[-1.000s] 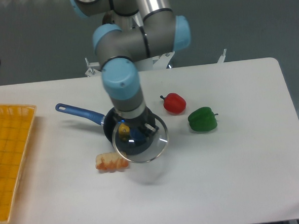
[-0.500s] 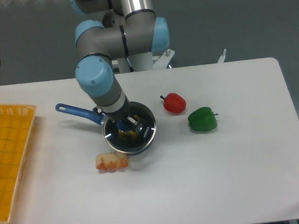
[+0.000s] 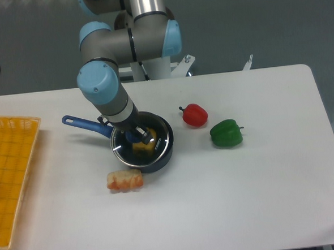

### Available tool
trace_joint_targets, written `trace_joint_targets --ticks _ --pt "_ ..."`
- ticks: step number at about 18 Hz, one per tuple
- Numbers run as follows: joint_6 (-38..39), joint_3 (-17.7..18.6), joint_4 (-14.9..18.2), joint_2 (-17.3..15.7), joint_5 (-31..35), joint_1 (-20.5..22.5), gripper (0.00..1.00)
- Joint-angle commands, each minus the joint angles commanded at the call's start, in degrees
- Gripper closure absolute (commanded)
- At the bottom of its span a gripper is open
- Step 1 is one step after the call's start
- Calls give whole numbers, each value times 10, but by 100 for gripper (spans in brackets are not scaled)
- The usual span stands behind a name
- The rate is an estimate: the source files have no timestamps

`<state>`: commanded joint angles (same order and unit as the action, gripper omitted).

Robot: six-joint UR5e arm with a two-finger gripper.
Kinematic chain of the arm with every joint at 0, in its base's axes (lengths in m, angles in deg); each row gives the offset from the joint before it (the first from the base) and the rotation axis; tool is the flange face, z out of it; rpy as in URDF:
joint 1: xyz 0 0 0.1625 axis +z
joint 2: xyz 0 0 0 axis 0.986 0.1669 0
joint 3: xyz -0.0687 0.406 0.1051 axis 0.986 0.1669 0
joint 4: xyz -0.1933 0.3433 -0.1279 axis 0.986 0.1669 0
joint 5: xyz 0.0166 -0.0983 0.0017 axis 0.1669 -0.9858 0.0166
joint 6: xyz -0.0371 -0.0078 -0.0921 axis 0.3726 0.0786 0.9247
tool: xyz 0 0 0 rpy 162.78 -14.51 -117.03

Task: Close the pot lid

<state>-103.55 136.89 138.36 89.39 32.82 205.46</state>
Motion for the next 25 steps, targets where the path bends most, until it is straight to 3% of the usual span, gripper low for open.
trace_joint_targets --ticks 25 --pt "-9 13 -16 -1 7 16 44"
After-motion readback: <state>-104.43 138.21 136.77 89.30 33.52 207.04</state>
